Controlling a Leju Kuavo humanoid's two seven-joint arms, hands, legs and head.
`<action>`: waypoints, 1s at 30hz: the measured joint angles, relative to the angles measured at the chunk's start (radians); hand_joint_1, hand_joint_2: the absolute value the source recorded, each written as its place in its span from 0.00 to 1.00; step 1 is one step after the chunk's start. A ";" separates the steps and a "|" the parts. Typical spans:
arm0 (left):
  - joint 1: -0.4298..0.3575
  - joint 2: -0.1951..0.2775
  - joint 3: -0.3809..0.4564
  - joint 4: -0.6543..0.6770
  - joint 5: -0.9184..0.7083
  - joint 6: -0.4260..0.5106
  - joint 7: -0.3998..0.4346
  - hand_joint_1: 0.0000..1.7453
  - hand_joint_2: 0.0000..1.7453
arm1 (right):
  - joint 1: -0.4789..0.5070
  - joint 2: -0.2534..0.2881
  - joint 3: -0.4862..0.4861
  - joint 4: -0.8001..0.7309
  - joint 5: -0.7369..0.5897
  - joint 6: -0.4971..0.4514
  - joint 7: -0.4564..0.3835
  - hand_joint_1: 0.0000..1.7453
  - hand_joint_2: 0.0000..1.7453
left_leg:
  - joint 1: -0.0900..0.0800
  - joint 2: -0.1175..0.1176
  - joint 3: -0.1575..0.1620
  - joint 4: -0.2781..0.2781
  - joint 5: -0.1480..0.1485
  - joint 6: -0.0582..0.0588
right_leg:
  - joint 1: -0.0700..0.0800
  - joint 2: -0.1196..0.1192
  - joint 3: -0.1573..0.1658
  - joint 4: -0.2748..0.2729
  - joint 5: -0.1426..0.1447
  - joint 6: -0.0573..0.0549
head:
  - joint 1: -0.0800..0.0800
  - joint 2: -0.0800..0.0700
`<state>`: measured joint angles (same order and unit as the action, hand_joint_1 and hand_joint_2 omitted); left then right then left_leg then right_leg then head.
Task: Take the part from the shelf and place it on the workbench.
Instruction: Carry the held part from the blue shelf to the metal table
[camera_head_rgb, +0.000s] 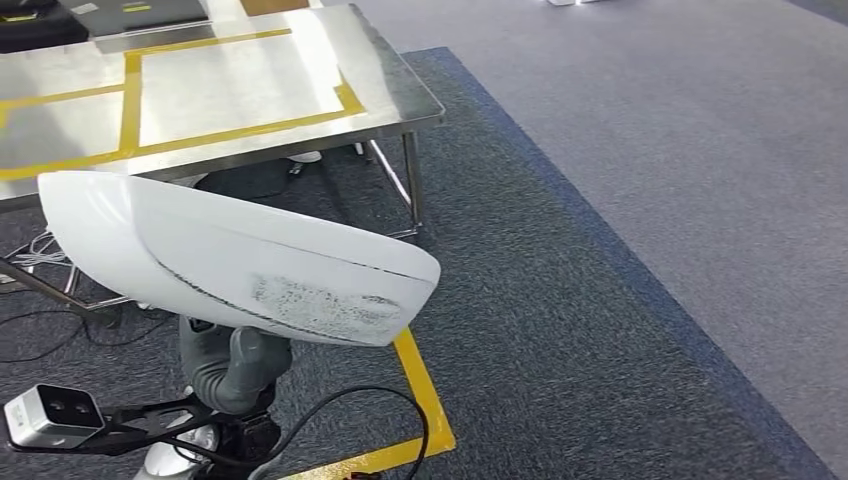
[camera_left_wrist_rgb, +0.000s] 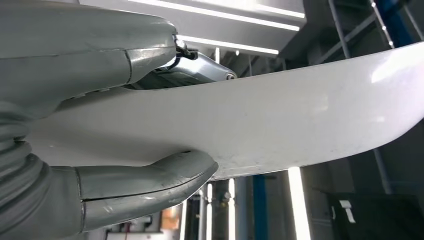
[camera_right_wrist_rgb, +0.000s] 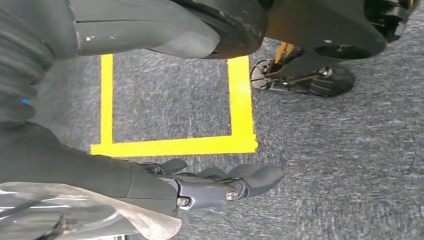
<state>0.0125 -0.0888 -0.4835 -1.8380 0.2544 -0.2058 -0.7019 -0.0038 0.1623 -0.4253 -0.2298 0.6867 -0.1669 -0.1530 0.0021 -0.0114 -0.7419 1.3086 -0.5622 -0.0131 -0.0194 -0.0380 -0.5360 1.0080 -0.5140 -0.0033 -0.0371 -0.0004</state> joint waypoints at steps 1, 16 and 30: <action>0.000 0.002 0.000 0.001 0.000 0.000 0.000 1.00 1.00 | 0.000 0.000 0.000 0.001 0.001 0.000 0.000 0.00 1.00 | 0.001 0.004 0.013 -0.028 0.026 0.000 | 0.000 -0.014 0.004 0.000 -0.003 0.001 | 0.000 0.000; 0.000 0.004 0.001 0.004 0.007 -0.010 -0.001 1.00 1.00 | -0.011 -0.003 -0.007 0.013 0.009 -0.002 -0.002 0.00 1.00 | -0.006 -0.032 0.150 -0.295 0.118 0.061 | 0.006 0.037 -0.125 0.269 -0.120 0.047 | 0.013 0.000; -0.002 0.011 0.000 0.005 -0.005 -0.003 -0.001 1.00 1.00 | -0.009 -0.007 -0.017 0.020 0.014 -0.002 -0.002 0.00 1.00 | 0.002 -0.001 0.008 -0.008 -0.008 0.000 | -0.001 0.011 -0.003 -0.003 0.007 0.003 | 0.002 0.000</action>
<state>0.0106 -0.0777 -0.4838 -1.8328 0.2498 -0.2086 -0.7031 -0.0127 0.1552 -0.4426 -0.2095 0.7009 -0.1689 -0.1553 0.0045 -0.0127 -0.7338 1.3004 -0.5701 -0.0127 -0.0205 -0.0275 -0.5393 1.0052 -0.5067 -0.0006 -0.0353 -0.0004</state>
